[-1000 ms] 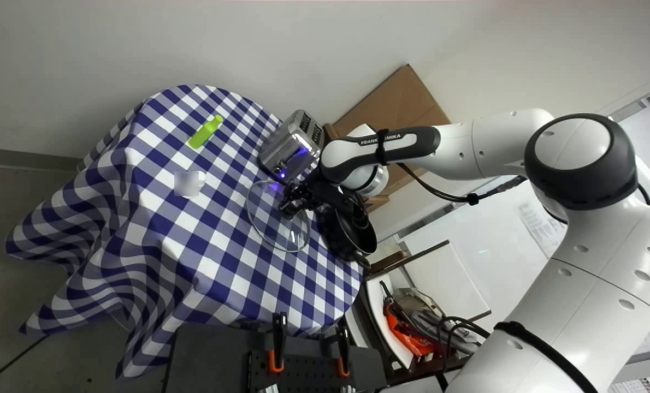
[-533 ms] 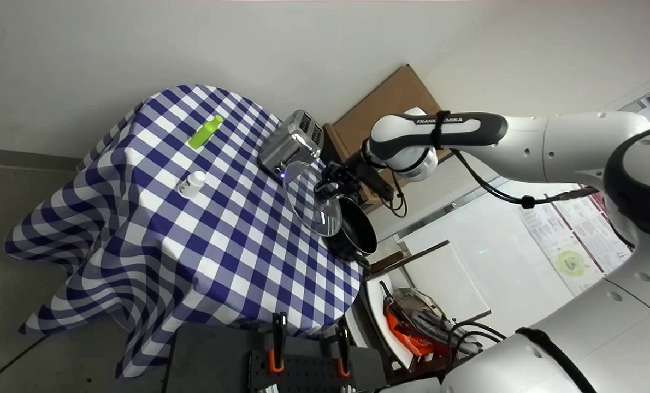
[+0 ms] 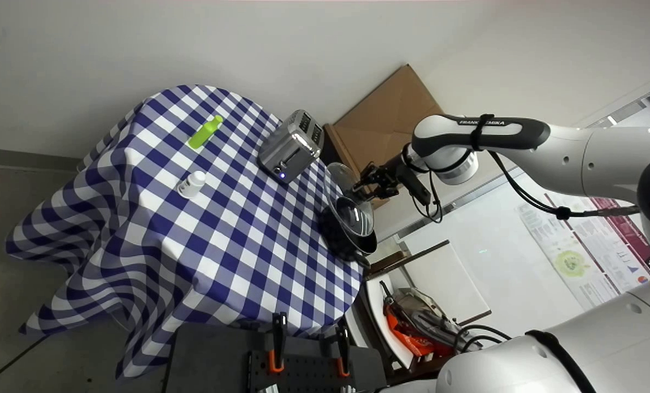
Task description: Pick up the lid from the table and put it on the pot
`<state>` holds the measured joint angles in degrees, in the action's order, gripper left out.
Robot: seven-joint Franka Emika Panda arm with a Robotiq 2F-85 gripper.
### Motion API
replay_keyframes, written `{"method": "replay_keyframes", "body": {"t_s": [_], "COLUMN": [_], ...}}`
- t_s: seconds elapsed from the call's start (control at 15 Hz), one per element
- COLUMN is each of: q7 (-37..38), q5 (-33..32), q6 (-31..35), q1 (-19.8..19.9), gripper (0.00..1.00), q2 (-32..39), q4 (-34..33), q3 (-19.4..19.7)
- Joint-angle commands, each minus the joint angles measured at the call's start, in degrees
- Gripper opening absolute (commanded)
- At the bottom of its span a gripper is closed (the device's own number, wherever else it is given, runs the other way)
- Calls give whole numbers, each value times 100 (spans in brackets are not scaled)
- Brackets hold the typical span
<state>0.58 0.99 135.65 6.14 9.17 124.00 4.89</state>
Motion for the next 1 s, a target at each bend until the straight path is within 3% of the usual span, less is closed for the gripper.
{"method": "replay_keyframes", "body": {"t_s": [0.0,0.4,0.93], "q7": [-142,-380,-593], "q5": [307,569,586], "q6": [-184,-388,-785], "q1": [268,704,1127], "gripper": [25,25,25], "q2": [121,729,1641], "q4": [-348,-1183,-2331], "q3": [204,411,414]}}
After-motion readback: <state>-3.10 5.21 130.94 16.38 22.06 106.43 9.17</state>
